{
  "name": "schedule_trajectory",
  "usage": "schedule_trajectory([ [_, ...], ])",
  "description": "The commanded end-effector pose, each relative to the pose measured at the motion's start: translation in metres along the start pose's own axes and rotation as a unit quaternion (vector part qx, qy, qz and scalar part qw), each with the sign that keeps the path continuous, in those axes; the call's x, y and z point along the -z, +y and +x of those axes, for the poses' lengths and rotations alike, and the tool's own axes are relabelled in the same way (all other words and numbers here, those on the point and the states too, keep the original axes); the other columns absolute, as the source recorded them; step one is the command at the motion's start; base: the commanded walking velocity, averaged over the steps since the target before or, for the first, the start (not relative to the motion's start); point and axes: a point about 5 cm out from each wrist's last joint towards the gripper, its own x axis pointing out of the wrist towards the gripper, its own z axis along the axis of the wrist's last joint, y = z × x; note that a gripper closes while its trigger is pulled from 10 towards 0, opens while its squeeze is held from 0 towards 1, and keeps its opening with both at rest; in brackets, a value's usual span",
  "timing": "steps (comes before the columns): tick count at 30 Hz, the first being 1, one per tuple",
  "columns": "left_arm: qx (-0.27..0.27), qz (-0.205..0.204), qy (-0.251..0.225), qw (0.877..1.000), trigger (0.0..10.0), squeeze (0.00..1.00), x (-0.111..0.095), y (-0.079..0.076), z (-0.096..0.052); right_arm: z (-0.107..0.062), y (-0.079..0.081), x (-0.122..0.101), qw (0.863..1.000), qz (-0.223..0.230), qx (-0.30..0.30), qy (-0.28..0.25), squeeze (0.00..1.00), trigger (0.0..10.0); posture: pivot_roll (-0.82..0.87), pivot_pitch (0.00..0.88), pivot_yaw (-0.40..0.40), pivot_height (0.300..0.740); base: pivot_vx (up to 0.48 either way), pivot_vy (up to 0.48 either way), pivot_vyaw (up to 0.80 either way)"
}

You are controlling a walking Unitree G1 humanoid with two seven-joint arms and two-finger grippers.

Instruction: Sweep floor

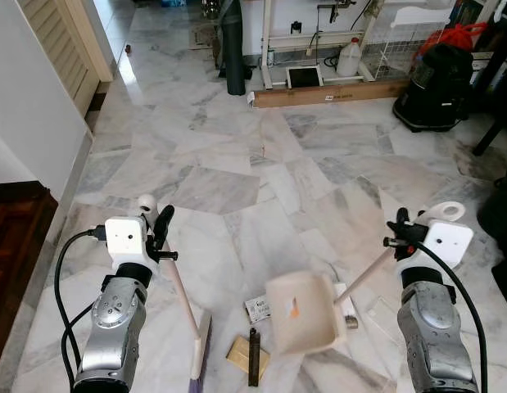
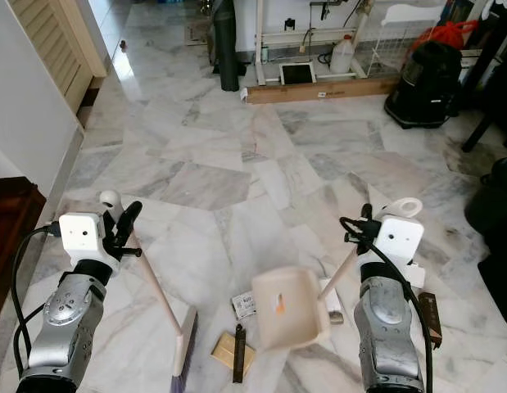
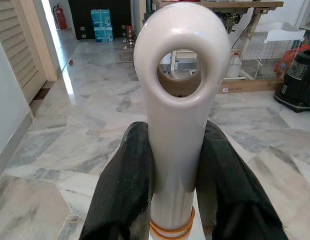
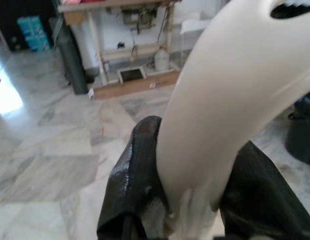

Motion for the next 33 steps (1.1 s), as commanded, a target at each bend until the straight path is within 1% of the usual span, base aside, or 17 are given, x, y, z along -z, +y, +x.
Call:
schedule_trajectory([
  [1,0.000,0.009,-0.018,1.000,10.0,0.00,-0.006,0.000,0.003,0.000,-0.003,-0.003,1.000,-0.002,0.003,-0.002,0.00,10.0,-0.05,0.123,0.017,0.740,0.000,0.000,0.00],
  [2,0.000,0.009,-0.018,1.000,10.0,0.00,-0.006,0.000,0.003,0.000,-0.003,-0.003,1.000,0.000,0.004,0.000,0.00,10.0,-0.05,0.123,0.017,0.740,0.000,0.000,0.00],
  [3,0.000,0.010,-0.018,1.000,10.0,0.00,-0.005,0.000,0.003,0.000,-0.005,-0.001,1.000,-0.009,0.007,0.012,0.00,10.0,-0.05,0.123,0.016,0.740,0.000,0.000,0.00],
  [6,-0.002,0.010,-0.018,1.000,10.0,0.00,-0.005,0.001,0.002,0.000,-0.007,-0.001,1.000,-0.018,0.014,0.020,0.00,10.0,-0.05,0.123,0.016,0.740,0.000,0.000,0.00],
  [7,-0.002,0.010,-0.019,1.000,10.0,0.00,-0.005,0.002,0.002,0.000,-0.012,0.002,0.998,-0.033,0.032,0.033,0.00,10.0,-0.05,0.123,0.016,0.740,0.000,0.000,0.00],
  [9,-0.003,0.010,-0.018,1.000,10.0,0.00,-0.005,0.002,0.002,0.000,-0.017,0.004,0.997,-0.047,0.048,0.042,0.00,10.0,-0.05,0.126,0.015,0.740,0.000,0.000,0.00],
  [10,-0.002,0.010,-0.018,1.000,10.0,0.00,-0.005,0.001,0.002,0.000,-0.023,0.005,0.995,-0.064,0.064,0.049,0.00,10.0,-0.05,0.126,0.015,0.740,0.000,0.000,0.00],
  [11,-0.002,0.009,-0.018,1.000,10.0,0.00,-0.004,0.001,0.002,-0.001,-0.026,0.005,0.994,-0.063,0.075,0.048,0.00,10.0,-0.05,0.126,0.015,0.740,0.000,0.000,0.00],
  [14,-0.002,0.009,-0.016,1.000,10.0,0.00,-0.004,0.001,0.001,-0.002,-0.029,0.006,0.992,-0.073,0.081,0.056,0.00,10.0,-0.05,0.126,0.015,0.740,0.000,0.000,0.00],
  [18,-0.002,0.009,-0.016,1.000,10.0,0.00,-0.003,0.001,0.001,-0.002,-0.028,0.009,0.992,-0.070,0.077,0.063,0.00,10.0,-0.05,0.126,0.015,0.740,0.000,0.000,0.00],
  [21,-0.002,0.009,-0.015,1.000,10.0,0.00,-0.003,0.001,0.001,-0.002,-0.023,0.013,0.993,-0.067,0.072,0.071,0.00,10.0,-0.05,0.130,0.014,0.740,0.000,0.000,0.00],
  [22,-0.002,0.009,-0.014,1.000,10.0,0.00,-0.003,0.001,0.002,-0.001,-0.019,0.015,0.993,-0.062,0.069,0.072,0.00,10.0,-0.05,0.130,0.014,0.740,0.000,0.000,0.00],
  [25,-0.002,0.010,-0.013,1.000,10.0,0.00,-0.003,0.001,0.002,0.000,-0.017,0.018,0.993,-0.059,0.069,0.075,0.00,10.0,-0.05,0.132,0.015,0.740,0.000,0.000,0.00],
  [29,-0.004,0.010,-0.012,1.000,10.0,0.00,-0.002,0.002,0.002,0.001,-0.012,0.025,0.993,-0.062,0.066,0.081,0.00,10.0,-0.04,0.132,0.016,0.740,0.000,0.000,0.00],
  [33,-0.004,0.011,-0.011,1.000,10.0,0.00,-0.002,0.001,0.002,0.002,-0.007,0.027,0.993,-0.067,0.056,0.078,0.00,10.0,-0.04,0.132,0.016,0.740,0.000,0.000,0.00],
])
